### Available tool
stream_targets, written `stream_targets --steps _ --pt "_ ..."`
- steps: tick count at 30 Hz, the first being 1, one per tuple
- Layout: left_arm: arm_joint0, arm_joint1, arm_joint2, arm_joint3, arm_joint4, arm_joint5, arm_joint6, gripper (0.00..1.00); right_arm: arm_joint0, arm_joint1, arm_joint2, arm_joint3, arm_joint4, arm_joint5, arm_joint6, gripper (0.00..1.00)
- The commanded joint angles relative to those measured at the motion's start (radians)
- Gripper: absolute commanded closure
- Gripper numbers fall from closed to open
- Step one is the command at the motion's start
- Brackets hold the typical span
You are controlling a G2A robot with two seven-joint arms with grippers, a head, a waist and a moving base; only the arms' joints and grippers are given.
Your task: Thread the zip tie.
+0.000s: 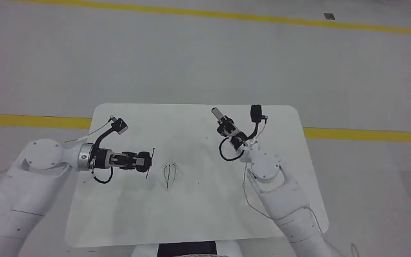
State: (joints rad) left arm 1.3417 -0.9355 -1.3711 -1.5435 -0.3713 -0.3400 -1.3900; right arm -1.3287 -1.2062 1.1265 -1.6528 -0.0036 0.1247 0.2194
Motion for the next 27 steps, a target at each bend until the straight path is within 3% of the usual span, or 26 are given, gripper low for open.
stream_targets --steps 1,15,21,27 --pt "0.0 0.0 0.0 0.0 0.0 0.0 0.0 1.0 -0.001 0.0 0.001 -0.001 -0.001 0.001 0.0 0.0" --pt "0.0 0.0 0.0 0.0 0.0 0.0 0.0 1.0 -0.002 0.0 0.0 -0.002 0.002 -0.003 0.002 0.0" --pt "0.0 0.0 0.0 0.0 0.0 0.0 0.0 1.0 0.017 -0.012 -0.052 0.028 0.115 -0.126 0.15 0.0" --pt "0.0 0.0 0.0 0.0 0.0 0.0 0.0 1.0 0.086 -0.038 -0.139 0.088 0.177 -0.176 0.211 0.0"
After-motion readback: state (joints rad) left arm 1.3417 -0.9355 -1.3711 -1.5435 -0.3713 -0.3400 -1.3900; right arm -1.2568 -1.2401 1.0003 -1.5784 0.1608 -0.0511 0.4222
